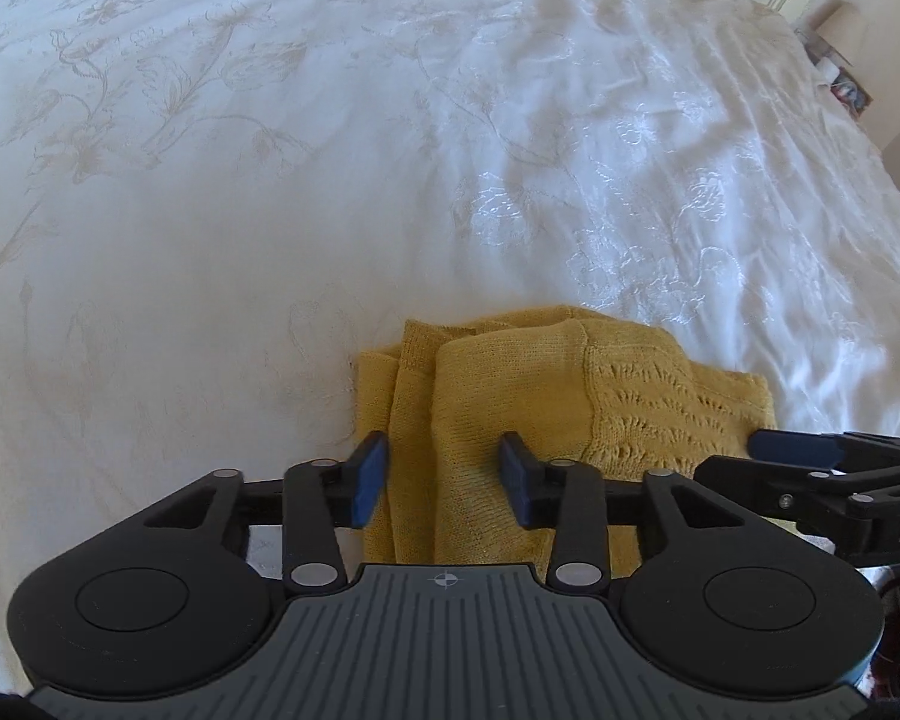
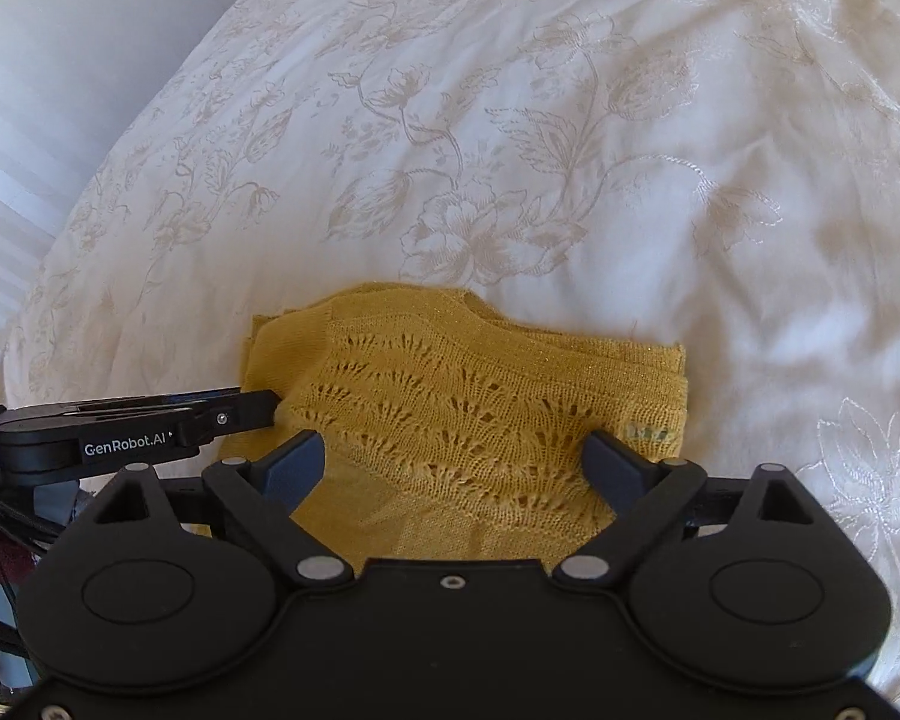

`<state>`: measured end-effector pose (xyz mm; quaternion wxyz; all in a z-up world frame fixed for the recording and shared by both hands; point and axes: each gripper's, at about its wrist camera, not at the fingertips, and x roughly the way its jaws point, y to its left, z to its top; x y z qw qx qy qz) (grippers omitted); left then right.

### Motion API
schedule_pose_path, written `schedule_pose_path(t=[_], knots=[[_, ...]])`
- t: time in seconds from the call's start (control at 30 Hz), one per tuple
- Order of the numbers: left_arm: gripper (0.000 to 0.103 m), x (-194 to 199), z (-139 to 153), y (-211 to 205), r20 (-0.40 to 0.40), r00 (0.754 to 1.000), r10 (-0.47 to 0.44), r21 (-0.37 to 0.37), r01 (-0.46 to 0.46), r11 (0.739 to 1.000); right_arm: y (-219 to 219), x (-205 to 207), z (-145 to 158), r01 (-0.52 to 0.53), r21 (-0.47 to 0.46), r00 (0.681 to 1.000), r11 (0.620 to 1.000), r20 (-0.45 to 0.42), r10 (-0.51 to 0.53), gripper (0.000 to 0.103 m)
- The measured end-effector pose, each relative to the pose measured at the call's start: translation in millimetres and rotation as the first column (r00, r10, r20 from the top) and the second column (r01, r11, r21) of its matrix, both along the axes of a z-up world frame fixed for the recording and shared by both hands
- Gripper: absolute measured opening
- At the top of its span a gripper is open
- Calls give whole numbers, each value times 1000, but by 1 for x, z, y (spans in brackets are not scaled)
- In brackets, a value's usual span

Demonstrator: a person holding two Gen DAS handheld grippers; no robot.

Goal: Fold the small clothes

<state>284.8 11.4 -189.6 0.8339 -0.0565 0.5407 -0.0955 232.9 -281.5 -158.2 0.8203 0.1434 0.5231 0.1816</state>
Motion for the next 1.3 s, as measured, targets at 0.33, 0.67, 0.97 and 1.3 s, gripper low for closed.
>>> schedule_pose_path(t=[0.33, 0.67, 0.97, 1.3], knots=[[103, -42, 48, -4, 121, 992, -25, 57, 18, 998, -18, -54, 37, 86, 7, 991, 996, 102, -86, 103], [102, -91, 81, -31, 131, 991, -33, 100, 20, 995, -23, -102, 67, 103, -51, 985, 993, 145, -94, 102], [101, -121, 100, -40, 99, 994, 51, 127, -63, 990, -25, -143, 94, 103, -59, 969, 993, 230, -87, 102], [100, -135, 111, -42, 97, 992, 81, 224, -101, 969, -20, -165, 114, 164, -152, 953, 975, 281, -116, 102]])
